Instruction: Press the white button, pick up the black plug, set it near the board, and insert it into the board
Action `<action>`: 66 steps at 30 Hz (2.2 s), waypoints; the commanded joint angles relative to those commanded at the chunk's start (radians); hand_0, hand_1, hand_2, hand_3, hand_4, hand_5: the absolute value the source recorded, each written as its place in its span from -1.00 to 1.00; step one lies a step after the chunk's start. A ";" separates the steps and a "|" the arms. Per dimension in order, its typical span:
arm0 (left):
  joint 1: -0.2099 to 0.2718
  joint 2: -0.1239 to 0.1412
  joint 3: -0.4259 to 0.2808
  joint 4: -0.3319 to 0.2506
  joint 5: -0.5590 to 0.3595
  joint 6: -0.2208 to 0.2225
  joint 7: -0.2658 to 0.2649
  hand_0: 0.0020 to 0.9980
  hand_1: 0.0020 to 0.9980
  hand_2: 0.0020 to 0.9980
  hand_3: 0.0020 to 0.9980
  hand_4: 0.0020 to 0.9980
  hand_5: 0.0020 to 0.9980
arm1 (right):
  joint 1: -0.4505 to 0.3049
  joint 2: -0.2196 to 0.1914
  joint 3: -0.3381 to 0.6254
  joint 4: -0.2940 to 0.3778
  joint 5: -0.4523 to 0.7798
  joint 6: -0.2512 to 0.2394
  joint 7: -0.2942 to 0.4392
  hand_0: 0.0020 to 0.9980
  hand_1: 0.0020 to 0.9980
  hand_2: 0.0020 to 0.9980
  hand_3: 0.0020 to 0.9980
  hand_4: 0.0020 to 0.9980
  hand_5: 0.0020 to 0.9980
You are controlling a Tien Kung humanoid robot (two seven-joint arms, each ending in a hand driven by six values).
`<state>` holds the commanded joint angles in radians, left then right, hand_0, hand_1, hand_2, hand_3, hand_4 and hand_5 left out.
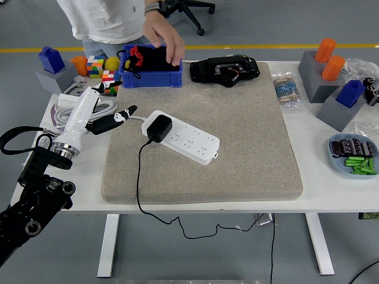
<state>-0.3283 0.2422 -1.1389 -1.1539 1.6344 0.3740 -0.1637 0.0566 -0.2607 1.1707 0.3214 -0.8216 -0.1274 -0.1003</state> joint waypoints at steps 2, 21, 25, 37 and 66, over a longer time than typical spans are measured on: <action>0.016 0.016 -0.022 -0.005 -0.011 0.001 -0.003 0.72 0.74 0.65 0.60 0.73 0.09 | 0.003 -0.001 0.002 -0.003 -0.003 -0.001 0.000 0.19 0.00 0.01 0.06 0.29 -0.35; 0.104 0.018 -0.154 -0.043 -0.008 -0.018 0.021 0.71 0.73 0.64 0.58 0.71 0.06 | -0.035 0.017 0.030 0.006 -0.017 0.000 -0.003 0.19 0.00 0.01 0.06 0.29 -0.35; 0.113 0.025 -0.167 -0.047 -0.009 -0.024 0.028 0.72 0.73 0.65 0.57 0.70 0.05 | -0.033 0.019 0.035 0.007 -0.020 0.001 -0.005 0.19 0.00 0.02 0.06 0.30 -0.35; 0.136 0.025 -0.222 -0.071 0.026 -0.112 0.119 0.71 0.69 0.64 0.57 0.61 -0.16 | -0.037 0.043 0.075 -0.005 -0.040 0.003 -0.010 0.19 0.00 0.02 0.07 0.30 -0.34; 0.169 0.020 -0.288 -0.103 0.019 -0.120 0.080 0.59 0.54 0.53 0.46 0.47 -0.64 | 0.026 0.067 0.085 -0.056 -0.052 0.003 -0.012 0.20 0.00 0.02 0.06 0.30 -0.33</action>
<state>-0.1591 0.2625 -1.4271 -1.2566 1.6531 0.2544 -0.0834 0.0829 -0.1935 1.2553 0.2655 -0.8737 -0.1240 -0.1120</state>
